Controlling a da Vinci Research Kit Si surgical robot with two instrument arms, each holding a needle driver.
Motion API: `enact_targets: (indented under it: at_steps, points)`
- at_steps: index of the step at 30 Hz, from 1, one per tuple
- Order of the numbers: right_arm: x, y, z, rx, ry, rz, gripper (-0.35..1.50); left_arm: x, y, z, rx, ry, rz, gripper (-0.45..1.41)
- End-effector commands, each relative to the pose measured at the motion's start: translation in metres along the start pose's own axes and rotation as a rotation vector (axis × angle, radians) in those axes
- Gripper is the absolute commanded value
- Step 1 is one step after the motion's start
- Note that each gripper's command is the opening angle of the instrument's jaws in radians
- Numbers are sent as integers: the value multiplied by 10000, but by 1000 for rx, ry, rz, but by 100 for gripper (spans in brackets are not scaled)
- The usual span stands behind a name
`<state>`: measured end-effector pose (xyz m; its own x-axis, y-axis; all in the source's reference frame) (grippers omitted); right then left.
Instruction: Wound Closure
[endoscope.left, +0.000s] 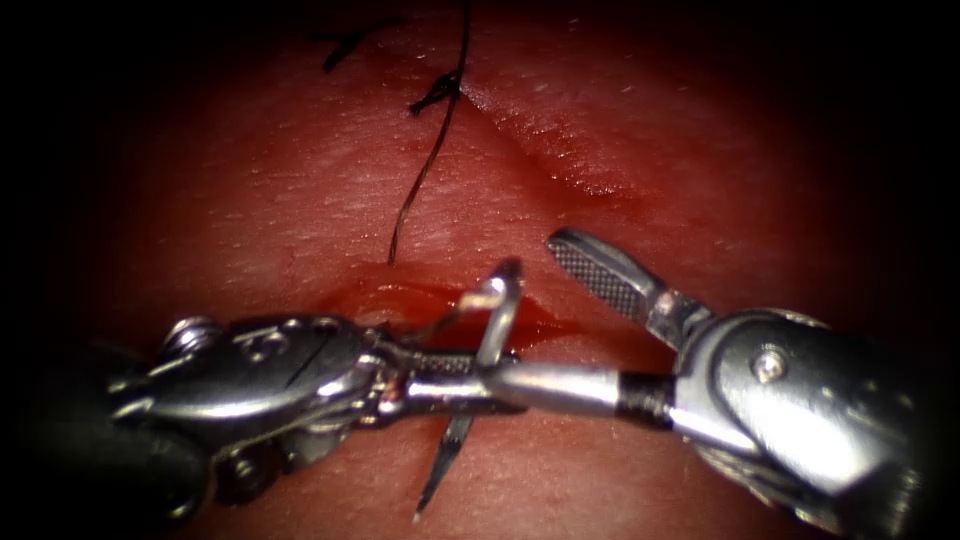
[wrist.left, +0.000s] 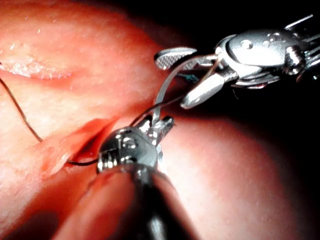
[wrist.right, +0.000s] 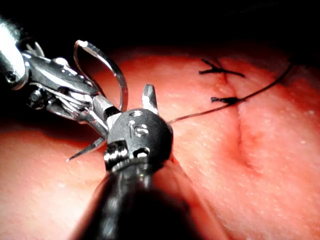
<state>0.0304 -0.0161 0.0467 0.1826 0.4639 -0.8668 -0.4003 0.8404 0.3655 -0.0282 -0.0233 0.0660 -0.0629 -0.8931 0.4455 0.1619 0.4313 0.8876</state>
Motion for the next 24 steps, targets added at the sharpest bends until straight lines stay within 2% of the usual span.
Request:
enact_targets:
  at_steps: [1,10,14,16,17,18,19,22,23,24]
  points:
    - [2,2,12,-7,10,3,120,2,3,7,3,0,0,-45]
    - [4,-1,26,-24,11,5,116,2,2,6,4,-8,23,-45]
    - [5,-1,29,-31,22,8,98,3,2,6,9,-7,29,-45]
    - [5,-1,29,-28,23,8,64,3,1,6,9,-7,29,-45]
    - [5,-1,29,-29,26,8,24,3,1,6,9,-7,29,-45]
    - [5,-2,29,-28,26,8,-25,3,1,7,11,-6,29,-45]
    - [5,-2,28,-27,26,8,-35,3,1,7,11,-6,29,-45]
    - [7,0,27,-30,30,30,-35,3,0,7,14,-5,28,-45]
    - [8,2,26,-33,31,32,-35,2,0,7,14,-6,27,-27]
    - [10,7,25,-38,29,48,-35,-2,1,6,15,-6,24,54]
